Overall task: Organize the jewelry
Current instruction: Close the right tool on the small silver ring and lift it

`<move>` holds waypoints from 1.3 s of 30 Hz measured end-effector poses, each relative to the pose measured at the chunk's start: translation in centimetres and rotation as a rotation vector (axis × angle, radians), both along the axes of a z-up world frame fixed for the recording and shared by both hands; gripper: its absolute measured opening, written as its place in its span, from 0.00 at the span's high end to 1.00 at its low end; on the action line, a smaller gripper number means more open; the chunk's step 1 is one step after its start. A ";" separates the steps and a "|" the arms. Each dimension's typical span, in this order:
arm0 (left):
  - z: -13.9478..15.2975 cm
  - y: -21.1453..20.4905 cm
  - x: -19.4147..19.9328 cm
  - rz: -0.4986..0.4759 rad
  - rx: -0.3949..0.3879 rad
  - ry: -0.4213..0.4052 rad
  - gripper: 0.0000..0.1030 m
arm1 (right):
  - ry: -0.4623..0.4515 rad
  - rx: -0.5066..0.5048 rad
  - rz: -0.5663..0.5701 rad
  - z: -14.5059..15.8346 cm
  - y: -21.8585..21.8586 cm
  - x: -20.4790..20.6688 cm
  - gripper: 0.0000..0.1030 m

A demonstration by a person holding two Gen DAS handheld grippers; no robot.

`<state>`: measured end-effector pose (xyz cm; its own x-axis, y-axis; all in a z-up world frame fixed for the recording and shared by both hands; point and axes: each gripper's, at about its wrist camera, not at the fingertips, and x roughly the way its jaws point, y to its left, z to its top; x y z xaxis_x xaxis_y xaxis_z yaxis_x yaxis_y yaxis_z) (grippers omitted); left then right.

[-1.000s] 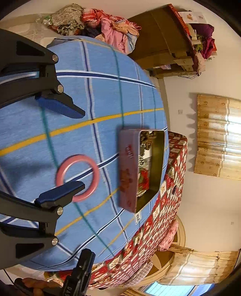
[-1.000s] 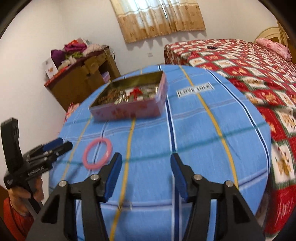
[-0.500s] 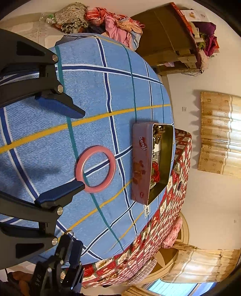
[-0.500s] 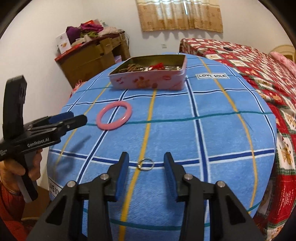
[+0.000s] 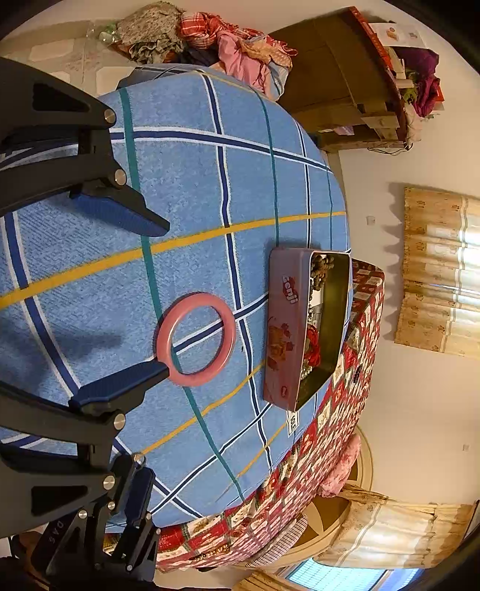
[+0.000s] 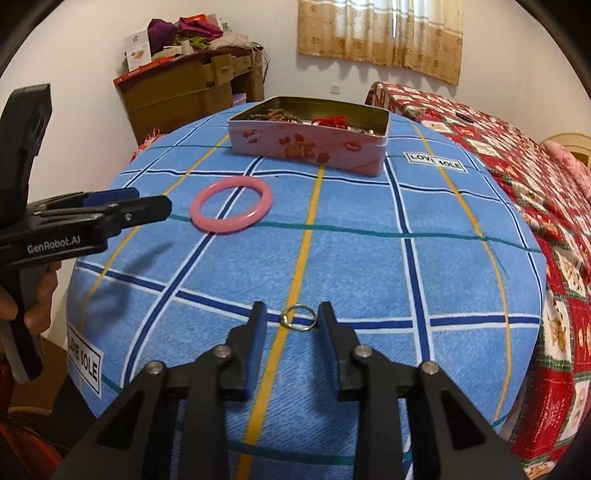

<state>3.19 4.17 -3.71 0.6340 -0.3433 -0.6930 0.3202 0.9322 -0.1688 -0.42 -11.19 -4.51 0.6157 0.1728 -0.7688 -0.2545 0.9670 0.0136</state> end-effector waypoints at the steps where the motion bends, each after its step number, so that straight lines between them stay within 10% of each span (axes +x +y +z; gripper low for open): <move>1: 0.0 0.0 0.0 -0.002 -0.002 0.003 0.32 | 0.000 -0.001 0.004 0.0 0.1 0.0 0.76; 19: -0.2 -0.9 0.0 -0.029 0.002 0.006 0.32 | 0.011 0.216 -0.008 1.2 -2.1 0.3 0.88; 28: -0.2 -0.9 -0.1 -0.024 0.012 0.001 0.32 | 0.029 0.129 0.012 0.0 -0.7 1.5 0.63; 39: -0.2 -0.8 0.1 -0.023 0.004 0.009 0.32 | 0.013 0.028 0.045 -0.4 0.0 1.1 0.76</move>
